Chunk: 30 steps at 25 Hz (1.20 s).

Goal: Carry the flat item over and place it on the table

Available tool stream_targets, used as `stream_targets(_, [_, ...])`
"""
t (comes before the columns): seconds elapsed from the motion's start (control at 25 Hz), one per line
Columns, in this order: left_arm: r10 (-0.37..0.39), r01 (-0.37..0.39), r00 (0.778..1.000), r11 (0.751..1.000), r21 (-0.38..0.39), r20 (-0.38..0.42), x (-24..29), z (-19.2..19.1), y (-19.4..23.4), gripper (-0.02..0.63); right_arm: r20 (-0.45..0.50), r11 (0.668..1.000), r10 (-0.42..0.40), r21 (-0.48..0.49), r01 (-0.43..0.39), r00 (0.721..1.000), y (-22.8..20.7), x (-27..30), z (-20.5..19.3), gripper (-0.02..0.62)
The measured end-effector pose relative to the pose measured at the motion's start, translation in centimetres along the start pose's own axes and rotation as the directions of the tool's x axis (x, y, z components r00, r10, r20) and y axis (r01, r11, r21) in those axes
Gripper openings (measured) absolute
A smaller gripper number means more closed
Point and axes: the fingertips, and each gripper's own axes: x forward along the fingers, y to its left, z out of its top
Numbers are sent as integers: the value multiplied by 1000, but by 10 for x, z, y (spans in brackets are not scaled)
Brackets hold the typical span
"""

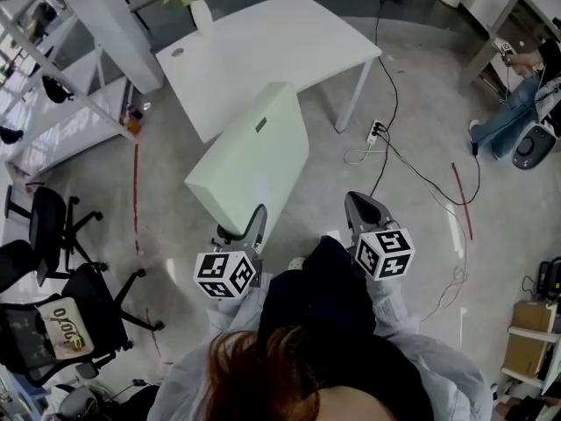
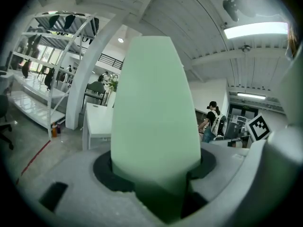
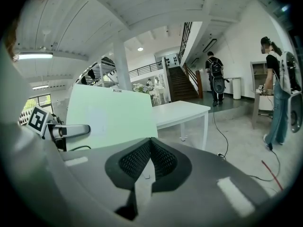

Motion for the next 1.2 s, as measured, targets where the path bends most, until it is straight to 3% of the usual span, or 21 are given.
stream_targets(0.52, [25, -22, 999, 996, -81, 34, 28, 9, 21, 265, -9, 999, 35, -10, -35, 999, -17, 41, 14, 12])
stream_targets(0.72, [29, -21, 997, 992, -125, 65, 71, 31, 32, 265, -7, 999, 37, -16, -37, 999, -46, 74, 37, 12])
stream_targets(1.2, [52, -39, 991, 993, -108, 120, 197, 98, 51, 265, -2, 991, 123, -54, -123, 992, -106, 189, 114, 12])
